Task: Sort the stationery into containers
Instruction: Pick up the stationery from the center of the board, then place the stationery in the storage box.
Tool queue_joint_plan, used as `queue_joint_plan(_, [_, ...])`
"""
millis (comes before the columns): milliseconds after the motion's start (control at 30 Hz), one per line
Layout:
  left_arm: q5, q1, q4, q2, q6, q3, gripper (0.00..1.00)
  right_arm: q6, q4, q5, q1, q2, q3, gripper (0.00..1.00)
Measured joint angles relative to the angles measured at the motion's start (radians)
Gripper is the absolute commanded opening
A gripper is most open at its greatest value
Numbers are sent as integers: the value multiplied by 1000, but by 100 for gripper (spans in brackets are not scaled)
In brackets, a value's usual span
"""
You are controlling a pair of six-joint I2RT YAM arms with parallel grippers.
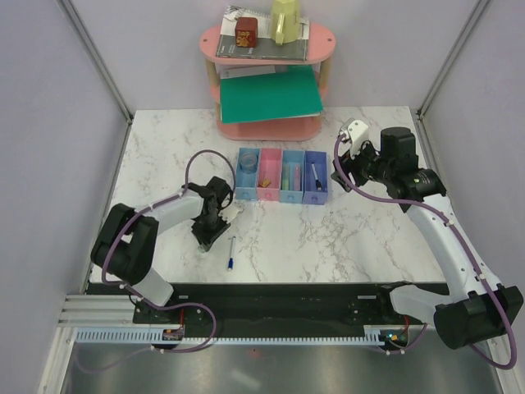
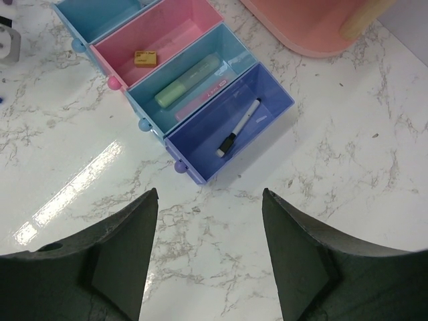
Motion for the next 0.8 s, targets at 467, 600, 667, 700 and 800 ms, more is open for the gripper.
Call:
queue_joint_plan(467, [133,1,29,-100,-27,468,2,43,-21,-42,41,25,-103,70])
queue_joint_plan(600, [160,1,24,-68,-28,603,2,44,-51,-44,60,62,-108,69])
queue_joint_plan(667, [179,1,24,-17,-35,681,2,46,-58,-44,61,66,-108,70])
queue_joint_plan(700, [187,1,26,18,-43,724,2,47,-59,-43,61,66,-108,70])
queue_joint_plan(800, [227,1,28,149,-72,862,2,50,-59,-40,61,66,-108,70])
